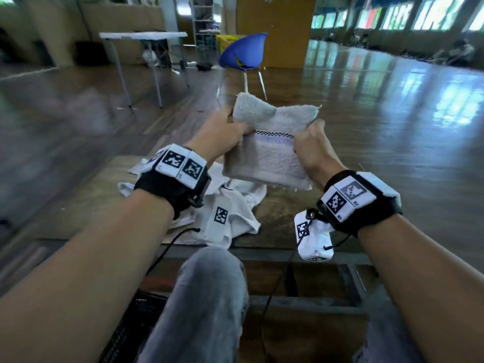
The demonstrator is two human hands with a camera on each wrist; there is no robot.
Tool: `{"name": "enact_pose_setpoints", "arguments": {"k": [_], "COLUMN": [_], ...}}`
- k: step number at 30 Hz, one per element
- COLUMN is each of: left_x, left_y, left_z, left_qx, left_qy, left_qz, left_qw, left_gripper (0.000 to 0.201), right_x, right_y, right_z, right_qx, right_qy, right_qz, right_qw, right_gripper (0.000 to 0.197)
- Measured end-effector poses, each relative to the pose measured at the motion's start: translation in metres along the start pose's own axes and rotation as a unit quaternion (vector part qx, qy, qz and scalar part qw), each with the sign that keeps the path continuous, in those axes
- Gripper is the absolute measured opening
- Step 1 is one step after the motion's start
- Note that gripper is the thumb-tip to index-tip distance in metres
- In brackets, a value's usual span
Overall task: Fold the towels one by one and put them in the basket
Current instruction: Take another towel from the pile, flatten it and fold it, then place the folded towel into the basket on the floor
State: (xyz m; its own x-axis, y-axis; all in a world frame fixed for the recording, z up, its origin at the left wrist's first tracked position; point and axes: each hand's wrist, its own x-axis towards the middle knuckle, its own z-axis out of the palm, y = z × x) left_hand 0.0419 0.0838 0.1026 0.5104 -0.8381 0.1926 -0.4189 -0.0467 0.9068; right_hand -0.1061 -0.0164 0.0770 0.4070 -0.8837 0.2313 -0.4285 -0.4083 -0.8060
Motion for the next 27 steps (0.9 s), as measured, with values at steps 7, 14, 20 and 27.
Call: {"name": "enact_pose_setpoints", "arguments": {"k": [7, 14, 20, 27], "left_x": [-0.096, -0.222, -0.299, -0.323], "left_y": [-0.041, -0.134, -0.249, -0.379], "left_z": [-0.125, -0.200, -0.190, -0.114], "left_qx": [-0.080, -0.104, -0.124, -0.116], "left_qy": [0.175, 0.323, 0.324, 0.207], "left_qz": [-0.039, -0.126, -0.259, -0.480], "left_qw": [0.981, 0.932, 0.901, 0.845], "left_gripper": [0.039, 0.048, 0.022, 0.007], "right_x": [-0.049, -0.132, -0.188, -0.214], "right_y": [-0.105, -0.154, -0.123, -0.019], "right_z": [0.069, 0.190, 0.307, 0.397], "right_qx": [0.141, 0.028, -0.137, -0.322], "right_qy": [-0.164, -0.291, -0.426, -0.536], "right_qz": [-0.041, -0.060, -0.095, 0.028], "right_qw": [0.975, 0.955, 0.889, 0.780], "right_gripper": [0.043, 0.073, 0.021, 0.018]}}
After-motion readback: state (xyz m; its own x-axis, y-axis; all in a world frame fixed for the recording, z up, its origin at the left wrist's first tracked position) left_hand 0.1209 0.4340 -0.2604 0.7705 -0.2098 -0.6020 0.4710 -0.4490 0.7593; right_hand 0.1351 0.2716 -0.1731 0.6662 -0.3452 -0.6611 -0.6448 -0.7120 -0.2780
